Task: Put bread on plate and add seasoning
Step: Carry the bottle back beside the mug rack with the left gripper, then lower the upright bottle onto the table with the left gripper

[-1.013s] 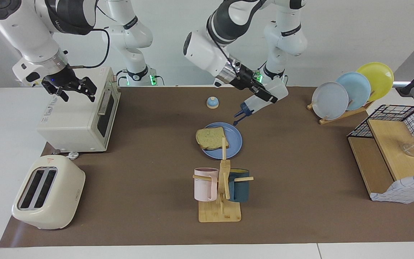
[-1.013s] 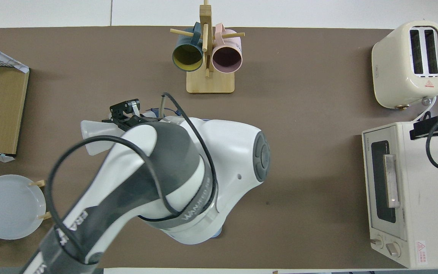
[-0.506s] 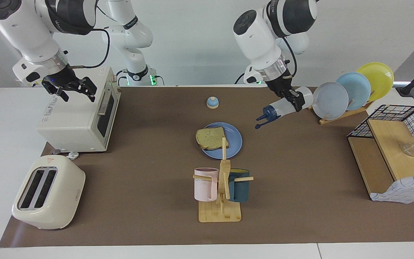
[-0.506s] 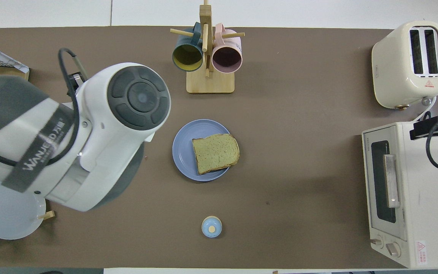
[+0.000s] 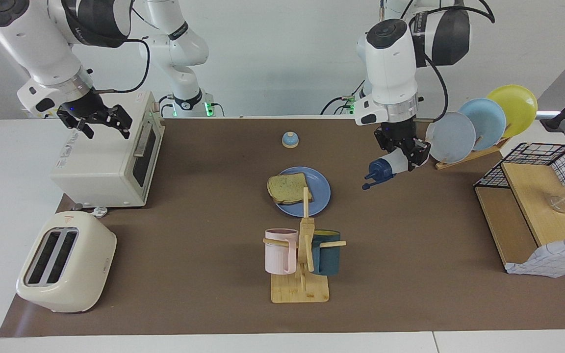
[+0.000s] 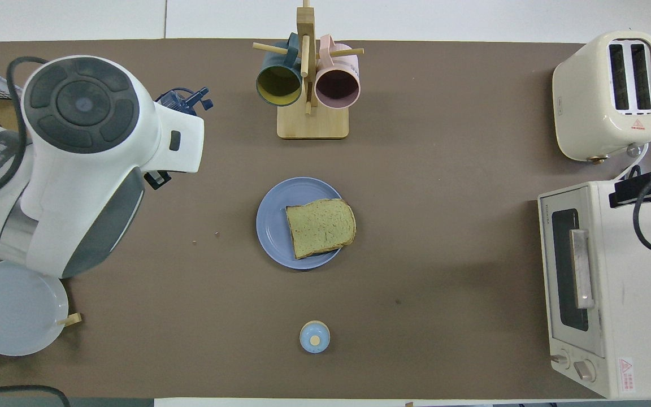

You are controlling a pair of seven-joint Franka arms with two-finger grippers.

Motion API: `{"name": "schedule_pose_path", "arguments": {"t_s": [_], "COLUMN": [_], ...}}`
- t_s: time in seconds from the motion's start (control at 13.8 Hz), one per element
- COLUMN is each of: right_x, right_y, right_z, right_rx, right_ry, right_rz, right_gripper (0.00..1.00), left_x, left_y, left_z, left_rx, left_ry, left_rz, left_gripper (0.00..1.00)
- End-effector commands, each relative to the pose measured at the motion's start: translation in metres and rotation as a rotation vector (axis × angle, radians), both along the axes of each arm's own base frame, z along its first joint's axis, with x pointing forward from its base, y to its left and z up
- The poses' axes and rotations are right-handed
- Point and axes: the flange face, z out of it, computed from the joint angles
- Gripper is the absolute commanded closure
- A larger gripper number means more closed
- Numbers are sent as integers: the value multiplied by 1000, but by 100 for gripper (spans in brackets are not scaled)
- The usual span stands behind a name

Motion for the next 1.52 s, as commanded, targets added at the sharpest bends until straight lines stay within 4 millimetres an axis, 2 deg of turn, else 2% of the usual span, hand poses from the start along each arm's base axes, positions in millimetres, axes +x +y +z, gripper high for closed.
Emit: {"name": "schedule_pose_path", "arguments": {"t_s": [0.0,0.43,0.87,1.16,1.23,1.45], "right_x": [-3,-3,-3,-3,-3,-3], "right_y": [1,1,1,1,1,1], "right_z": [0,0,0,0,0,0], "right_rx": [4,4,4,3,3,4], "right_ry": [-10,-10,-10,-12,-12,-10], "right_rz": [-18,-18,-18,-18,-18,-18], "right_gripper": [0,0,0,0,0,0], "left_x": [-3,-1,-10,-26,-28,-43], "left_y": [22,67,78,88,98,100], "left_z": [-10,-49,-73,-109,-115,-137], "left_rx": [-140,-419,-668,-767,-776,-831], "left_ry": [-62,-222,-364,-482,-516,-590], "left_rz": [81,269,475,510,522,544], "left_gripper": [100,100,100,100,100,100]}}
